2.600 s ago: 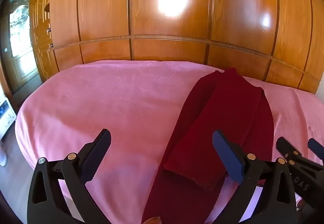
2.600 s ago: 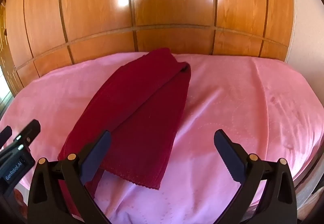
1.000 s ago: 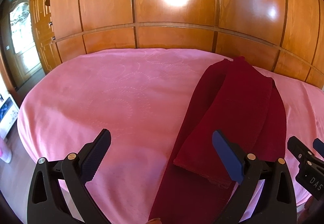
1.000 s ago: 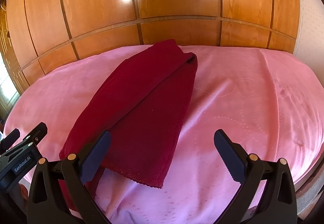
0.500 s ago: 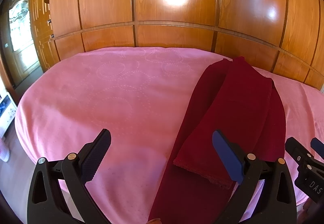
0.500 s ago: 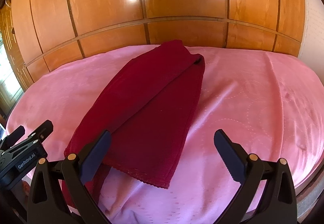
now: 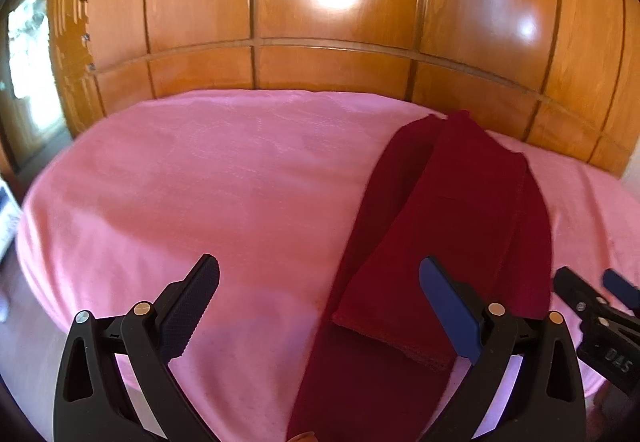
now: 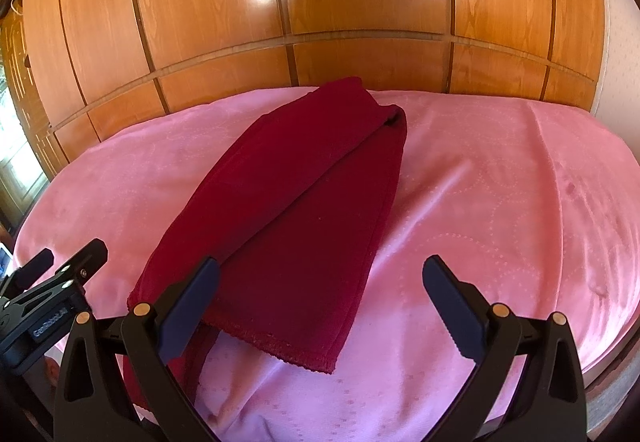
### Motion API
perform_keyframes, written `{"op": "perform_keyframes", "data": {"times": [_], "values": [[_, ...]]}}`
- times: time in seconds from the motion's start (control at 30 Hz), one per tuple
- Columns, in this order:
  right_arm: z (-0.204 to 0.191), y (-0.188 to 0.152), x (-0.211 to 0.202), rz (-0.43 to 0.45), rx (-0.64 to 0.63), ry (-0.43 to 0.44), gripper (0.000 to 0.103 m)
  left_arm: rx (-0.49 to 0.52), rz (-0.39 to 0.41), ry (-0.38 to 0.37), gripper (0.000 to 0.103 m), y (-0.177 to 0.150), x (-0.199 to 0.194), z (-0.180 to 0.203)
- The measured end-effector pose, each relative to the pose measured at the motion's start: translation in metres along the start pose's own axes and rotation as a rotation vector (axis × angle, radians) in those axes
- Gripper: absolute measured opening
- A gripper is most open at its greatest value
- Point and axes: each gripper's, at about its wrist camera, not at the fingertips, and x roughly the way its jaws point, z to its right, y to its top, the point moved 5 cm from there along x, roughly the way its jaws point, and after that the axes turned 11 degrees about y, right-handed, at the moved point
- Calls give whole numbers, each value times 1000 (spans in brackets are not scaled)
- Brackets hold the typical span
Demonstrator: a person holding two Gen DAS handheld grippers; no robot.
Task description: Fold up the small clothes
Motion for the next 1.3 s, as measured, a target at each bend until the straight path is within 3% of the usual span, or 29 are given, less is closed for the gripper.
{"op": "perform_keyframes", "data": {"times": [0.27, 0.37, 0.47, 0.6, 0.73, 0.8, 0.87, 0.97, 1.07, 1.2, 1.3], "values": [[10, 11, 6, 0, 68, 130, 98, -75, -54, -124, 99, -2, 9, -17], [11, 20, 22, -24, 127, 213, 72, -96, -75, -168, 99, -5, 13, -30], [6, 24, 46, -105, 181, 299, 46, -122, -100, -154, 99, -9, 20, -44], [-14, 21, 74, -194, 208, 351, 43, -152, -136, -138, 99, -18, 28, -61], [-21, 28, 95, -211, 238, 376, 40, -175, -179, -157, 99, -29, 36, -71], [-28, 38, 95, -194, 186, 381, 9, -187, -209, -183, 99, -33, 40, -72], [-27, 53, 82, -136, 124, 378, 7, -195, -219, -189, 99, -35, 43, -71], [-11, 67, 46, -42, -20, 283, 6, -181, -205, -192, 99, -35, 45, -65], [32, 87, 14, 41, -72, 145, 6, -174, -184, -220, 99, -32, 46, -59], [132, 115, -24, 132, -23, -124, 6, -112, -200, -273, 99, -32, 47, -40], [212, 127, -34, 138, 42, -313, 6, -12, -208, -281, 99, -34, 46, -20]]}}
